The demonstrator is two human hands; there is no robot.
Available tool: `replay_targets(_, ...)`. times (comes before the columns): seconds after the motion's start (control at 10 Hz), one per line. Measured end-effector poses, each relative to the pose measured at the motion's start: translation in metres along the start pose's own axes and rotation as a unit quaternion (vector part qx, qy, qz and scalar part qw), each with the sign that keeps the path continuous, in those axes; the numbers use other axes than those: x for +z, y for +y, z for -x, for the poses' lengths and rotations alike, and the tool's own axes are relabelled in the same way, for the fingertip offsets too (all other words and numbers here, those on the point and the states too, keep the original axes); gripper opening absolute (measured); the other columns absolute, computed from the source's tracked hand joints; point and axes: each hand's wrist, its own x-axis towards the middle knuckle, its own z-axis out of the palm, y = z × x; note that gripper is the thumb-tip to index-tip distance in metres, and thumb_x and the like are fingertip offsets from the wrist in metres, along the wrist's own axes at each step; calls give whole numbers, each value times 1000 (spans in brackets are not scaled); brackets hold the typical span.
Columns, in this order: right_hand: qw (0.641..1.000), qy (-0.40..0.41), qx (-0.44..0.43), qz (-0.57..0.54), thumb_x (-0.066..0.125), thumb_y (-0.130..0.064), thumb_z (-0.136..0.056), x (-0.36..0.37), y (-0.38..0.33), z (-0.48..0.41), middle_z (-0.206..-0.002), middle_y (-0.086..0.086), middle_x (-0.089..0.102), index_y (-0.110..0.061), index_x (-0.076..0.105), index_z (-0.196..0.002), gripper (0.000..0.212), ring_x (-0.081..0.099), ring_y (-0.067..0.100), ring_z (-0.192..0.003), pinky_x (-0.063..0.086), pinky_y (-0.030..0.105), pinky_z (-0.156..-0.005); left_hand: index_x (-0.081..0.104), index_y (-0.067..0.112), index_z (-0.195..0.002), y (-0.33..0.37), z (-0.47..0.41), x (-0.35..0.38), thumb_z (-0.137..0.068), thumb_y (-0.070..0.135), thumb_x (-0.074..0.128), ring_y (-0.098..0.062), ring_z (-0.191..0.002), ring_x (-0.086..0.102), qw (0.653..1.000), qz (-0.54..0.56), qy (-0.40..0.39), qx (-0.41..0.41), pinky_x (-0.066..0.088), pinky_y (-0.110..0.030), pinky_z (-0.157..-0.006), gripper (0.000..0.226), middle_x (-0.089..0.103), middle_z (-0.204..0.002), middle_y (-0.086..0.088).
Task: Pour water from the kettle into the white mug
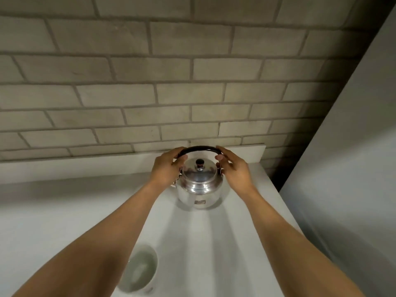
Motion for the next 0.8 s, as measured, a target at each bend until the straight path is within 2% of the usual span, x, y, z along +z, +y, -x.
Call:
replay_targets(0.1, 999, -15, 25, -17, 61, -42, -101, 14, 25, -19, -121, -9, 76, -41, 68, -132, 32, 74, 18, -105, 58, 46, -99, 69, 34, -126, -19, -14, 7, -104, 27, 62, -25, -91, 75, 1000, 0, -19, -15, 59, -30, -82, 24, 75, -101, 6)
replay_targets(0.2, 998, -21, 41, -40, 61, -36, -103, 23, 37, -27, -120, -8, 77, -41, 70, -129, 28, 74, 16, -101, 60, 40, -96, 68, 32, -128, -29, -23, 11, -106, 25, 59, -29, -92, 74, 1000, -6, -19, -24, 52, -10, -64, 25, 75, -104, -1)
replay_targets(0.3, 998, -13, 43, -45, 57, -33, -105, 27, 40, -32, -111, -8, 77, -35, 70, -132, 30, 72, 10, -93, 58, 30, -87, 68, 26, -132, -30, -31, 14, -107, 21, 58, -23, -104, 70, 1000, -16, -20, -11, 49, -13, -80, 28, 72, -112, 3)
replay_targets(0.5, 998, -22, 51, -38, 57, -32, -104, 30, 45, -37, -120, -11, 75, -37, 68, -134, 32, 72, 14, -107, 59, 38, -99, 65, 29, -136, -34, -30, 16, -109, 23, 53, -23, -99, 71, 999, -34, -28, -13, 47, -10, -73, 30, 72, -115, 2)
replay_targets(0.6, 998, -24, 47, -19, 55, -33, -105, 31, 49, -39, -116, -13, 75, -44, 65, -135, 33, 71, 8, -106, 57, 38, -101, 65, 33, -134, -37, -32, 17, -109, 24, 54, -20, -102, 72, 999, -24, -20, -18, 46, -6, -71, 29, 73, -117, 5)
replay_targets(0.7, 996, -56, 50, 41, 55, -32, -104, 26, 47, -34, -126, -13, 68, -48, 50, -148, 47, 66, -11, -107, 53, 32, -106, 62, 33, -139, -31, -30, 16, -105, 20, 59, -21, -116, 68, 998, -57, -22, -30, 43, -3, -78, 36, 67, -122, 9)
replay_targets(0.8, 992, -69, 64, 78, 60, -35, -102, 22, 44, -24, -154, -5, 54, -40, 33, -160, 64, 54, 9, -137, 42, 33, -114, 42, 25, -156, -24, -28, 16, -101, 26, 66, -28, -140, 52, 995, -75, -40, -52, 43, -30, -112, 60, 52, -153, -5)
